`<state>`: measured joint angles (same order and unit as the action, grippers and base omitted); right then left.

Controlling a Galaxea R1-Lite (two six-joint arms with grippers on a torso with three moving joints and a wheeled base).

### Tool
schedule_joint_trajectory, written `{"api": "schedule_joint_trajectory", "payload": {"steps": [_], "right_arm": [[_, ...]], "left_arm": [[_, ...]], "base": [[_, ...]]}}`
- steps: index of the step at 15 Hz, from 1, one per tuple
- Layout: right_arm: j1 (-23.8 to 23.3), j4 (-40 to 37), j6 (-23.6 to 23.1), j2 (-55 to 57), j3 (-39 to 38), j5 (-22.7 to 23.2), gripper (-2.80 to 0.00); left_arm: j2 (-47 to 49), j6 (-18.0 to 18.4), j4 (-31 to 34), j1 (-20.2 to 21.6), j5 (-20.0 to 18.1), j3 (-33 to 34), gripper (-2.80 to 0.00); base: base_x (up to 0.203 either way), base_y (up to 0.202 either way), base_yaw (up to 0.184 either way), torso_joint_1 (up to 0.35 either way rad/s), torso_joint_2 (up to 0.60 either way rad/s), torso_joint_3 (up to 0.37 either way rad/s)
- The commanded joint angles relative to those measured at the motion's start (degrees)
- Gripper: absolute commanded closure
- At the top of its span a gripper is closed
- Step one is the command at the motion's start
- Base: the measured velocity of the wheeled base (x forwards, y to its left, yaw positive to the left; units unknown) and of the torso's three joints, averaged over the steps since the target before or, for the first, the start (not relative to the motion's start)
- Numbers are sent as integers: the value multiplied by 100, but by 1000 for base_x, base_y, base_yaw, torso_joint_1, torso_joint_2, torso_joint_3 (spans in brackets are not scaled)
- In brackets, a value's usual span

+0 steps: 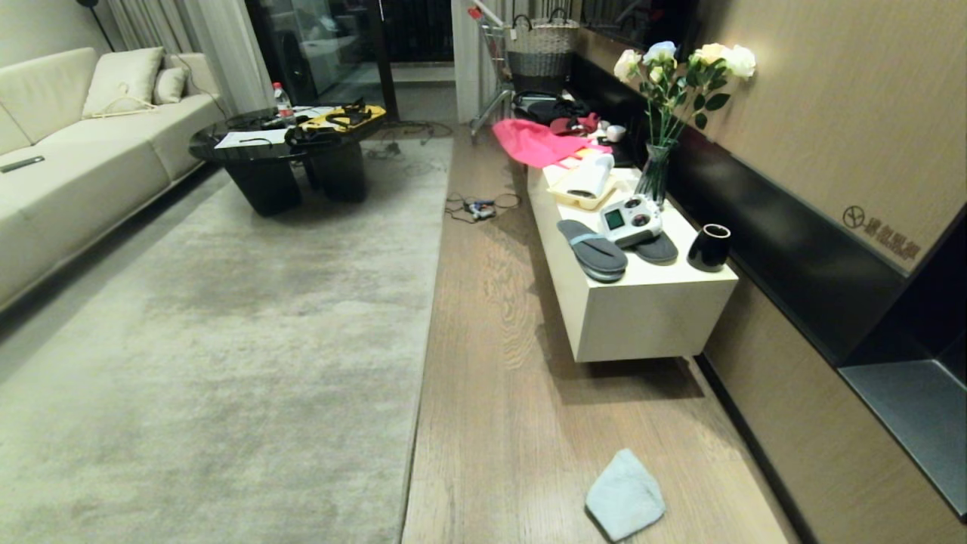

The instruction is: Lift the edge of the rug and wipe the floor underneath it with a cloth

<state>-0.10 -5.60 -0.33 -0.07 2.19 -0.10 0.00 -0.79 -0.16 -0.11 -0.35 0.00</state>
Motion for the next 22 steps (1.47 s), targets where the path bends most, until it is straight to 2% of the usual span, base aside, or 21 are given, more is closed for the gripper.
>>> {"api": "schedule_joint_trajectory", "payload": {"steps": [1,19,22], "right_arm": [[1,6,-2,7,0,1,0],[1,6,-29,7,-8,1,0],[1,6,-11,7,-8,-8,0]], "left_arm": [[9,0,-2,2,0,0,0],[9,0,-2,2,0,0,0],[9,0,-2,2,0,0,0]], "base": [[0,0,0,0,0,0],[0,0,0,0,0,-2],[0,0,0,-16,-275,-302]]}}
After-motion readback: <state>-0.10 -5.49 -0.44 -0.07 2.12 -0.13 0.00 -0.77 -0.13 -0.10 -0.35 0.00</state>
